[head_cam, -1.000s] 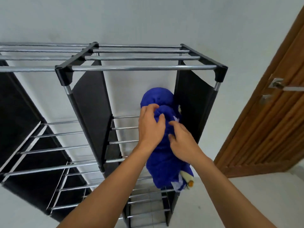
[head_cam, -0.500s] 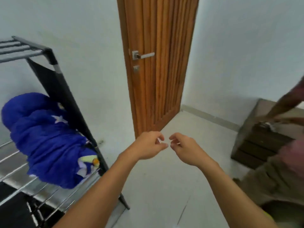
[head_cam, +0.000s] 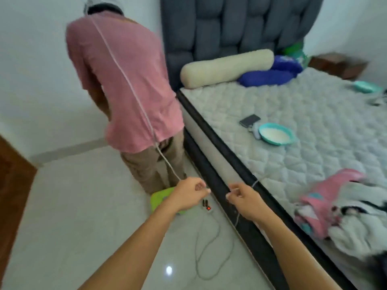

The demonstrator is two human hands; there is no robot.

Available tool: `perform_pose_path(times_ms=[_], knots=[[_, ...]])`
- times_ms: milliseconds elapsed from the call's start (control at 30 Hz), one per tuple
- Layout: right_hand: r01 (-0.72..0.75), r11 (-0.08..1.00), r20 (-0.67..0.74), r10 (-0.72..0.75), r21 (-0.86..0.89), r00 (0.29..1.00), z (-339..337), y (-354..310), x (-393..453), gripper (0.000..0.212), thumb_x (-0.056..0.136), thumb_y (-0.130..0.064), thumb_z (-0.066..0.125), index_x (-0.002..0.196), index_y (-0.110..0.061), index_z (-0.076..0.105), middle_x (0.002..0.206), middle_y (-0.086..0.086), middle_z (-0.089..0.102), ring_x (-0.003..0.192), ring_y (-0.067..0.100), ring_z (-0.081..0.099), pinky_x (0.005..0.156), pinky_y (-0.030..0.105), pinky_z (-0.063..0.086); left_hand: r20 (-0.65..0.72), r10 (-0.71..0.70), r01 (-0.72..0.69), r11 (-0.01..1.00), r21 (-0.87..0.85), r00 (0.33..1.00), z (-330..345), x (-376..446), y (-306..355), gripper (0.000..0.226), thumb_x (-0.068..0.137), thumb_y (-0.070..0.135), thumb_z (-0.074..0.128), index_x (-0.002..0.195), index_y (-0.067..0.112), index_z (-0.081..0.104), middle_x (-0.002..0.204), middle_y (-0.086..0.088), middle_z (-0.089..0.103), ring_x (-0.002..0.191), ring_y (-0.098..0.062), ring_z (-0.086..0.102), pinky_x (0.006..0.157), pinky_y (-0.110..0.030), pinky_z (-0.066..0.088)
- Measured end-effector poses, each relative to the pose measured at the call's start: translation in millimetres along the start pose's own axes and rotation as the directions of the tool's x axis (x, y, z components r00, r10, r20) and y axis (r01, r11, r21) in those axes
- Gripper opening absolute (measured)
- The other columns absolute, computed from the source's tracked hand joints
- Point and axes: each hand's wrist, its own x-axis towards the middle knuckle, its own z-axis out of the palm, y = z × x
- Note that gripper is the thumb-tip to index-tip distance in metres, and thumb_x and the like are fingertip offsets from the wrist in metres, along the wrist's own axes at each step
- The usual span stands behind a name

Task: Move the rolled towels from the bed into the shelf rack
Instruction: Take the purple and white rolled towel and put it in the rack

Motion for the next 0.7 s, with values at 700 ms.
perform_pose_path(times_ms=[700], knots=[[-0.397,0.623,-0.536,0.782,0.674,0.318,-238,285,-137,0.027,0.085,-0.019,0.061,0.111,-0.012,0.058,0.102,0.008,0.066,0.096,0.024,0.061,0.076,0.034,0.052,0.803,0.21,-0.113,0.978,-0.177,0.558,330,110,312,0.019,0.094,0.021,0.054,0.078,0.013,0.055,0.077,-0.006,0.059,0.058,-0.014,0.055,0.054,-0.025,0.046]])
